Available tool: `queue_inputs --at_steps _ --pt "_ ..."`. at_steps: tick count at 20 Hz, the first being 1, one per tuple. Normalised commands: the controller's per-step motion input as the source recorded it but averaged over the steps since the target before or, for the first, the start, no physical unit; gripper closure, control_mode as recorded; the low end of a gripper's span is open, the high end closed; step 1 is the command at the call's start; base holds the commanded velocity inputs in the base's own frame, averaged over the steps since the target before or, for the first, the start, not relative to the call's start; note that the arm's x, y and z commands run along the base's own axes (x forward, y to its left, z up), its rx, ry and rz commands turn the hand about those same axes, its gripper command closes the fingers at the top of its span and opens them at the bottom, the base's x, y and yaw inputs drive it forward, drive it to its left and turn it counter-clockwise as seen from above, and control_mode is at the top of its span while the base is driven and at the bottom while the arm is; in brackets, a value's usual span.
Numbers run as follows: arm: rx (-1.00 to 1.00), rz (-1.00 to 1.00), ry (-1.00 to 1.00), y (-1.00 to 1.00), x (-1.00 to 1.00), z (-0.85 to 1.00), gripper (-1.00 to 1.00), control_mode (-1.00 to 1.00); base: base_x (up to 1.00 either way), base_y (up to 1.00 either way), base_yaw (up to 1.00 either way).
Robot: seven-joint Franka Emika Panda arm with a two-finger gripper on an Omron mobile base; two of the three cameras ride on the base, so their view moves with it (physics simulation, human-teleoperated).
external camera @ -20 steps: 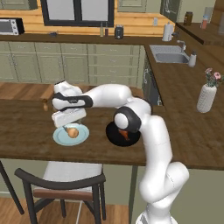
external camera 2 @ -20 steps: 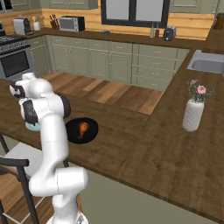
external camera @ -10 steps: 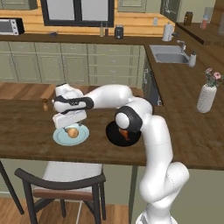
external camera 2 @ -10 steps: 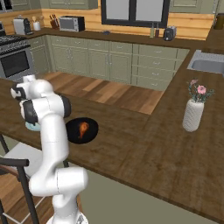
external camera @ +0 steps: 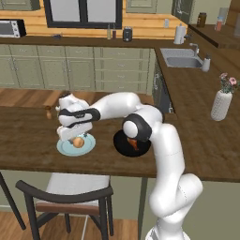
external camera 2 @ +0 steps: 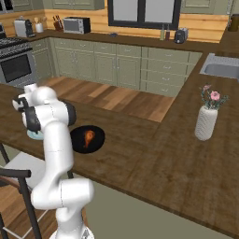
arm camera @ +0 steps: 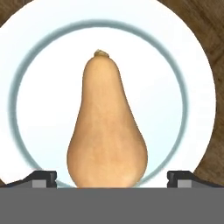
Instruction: Pick the chicken drumstick and squash from their plates and place them in the bowl. Then put the bowl in the fridge.
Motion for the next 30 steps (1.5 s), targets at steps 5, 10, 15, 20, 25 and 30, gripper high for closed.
queue_inputs --at_steps 5,10,15,20,25,30 --pt "0.0 0.0 -0.08 0.0 0.1 -0.14 -1.0 -1.0 0.0 0.0 0.0" --pt "0.0 0.0 -0.02 0.0 0.0 -0.26 -1.0 -1.0 0.0 0.0 0.0" --pt "0.0 0.0 0.0 0.0 0.0 -0.17 -1.0 -1.0 0.0 0.0 0.0" --pt "0.0 0.0 0.0 0.0 0.0 -0.13 1.0 -1.0 0.0 0.0 0.0" --pt "0.0 0.0 0.01 0.0 0.0 -0.01 1.0 -1.0 0.0 0.0 0.0" --pt "0.05 -0.01 -0.1 -0.37 -0.43 0.39 1.0 -1.0 0.0 0.0 0.0"
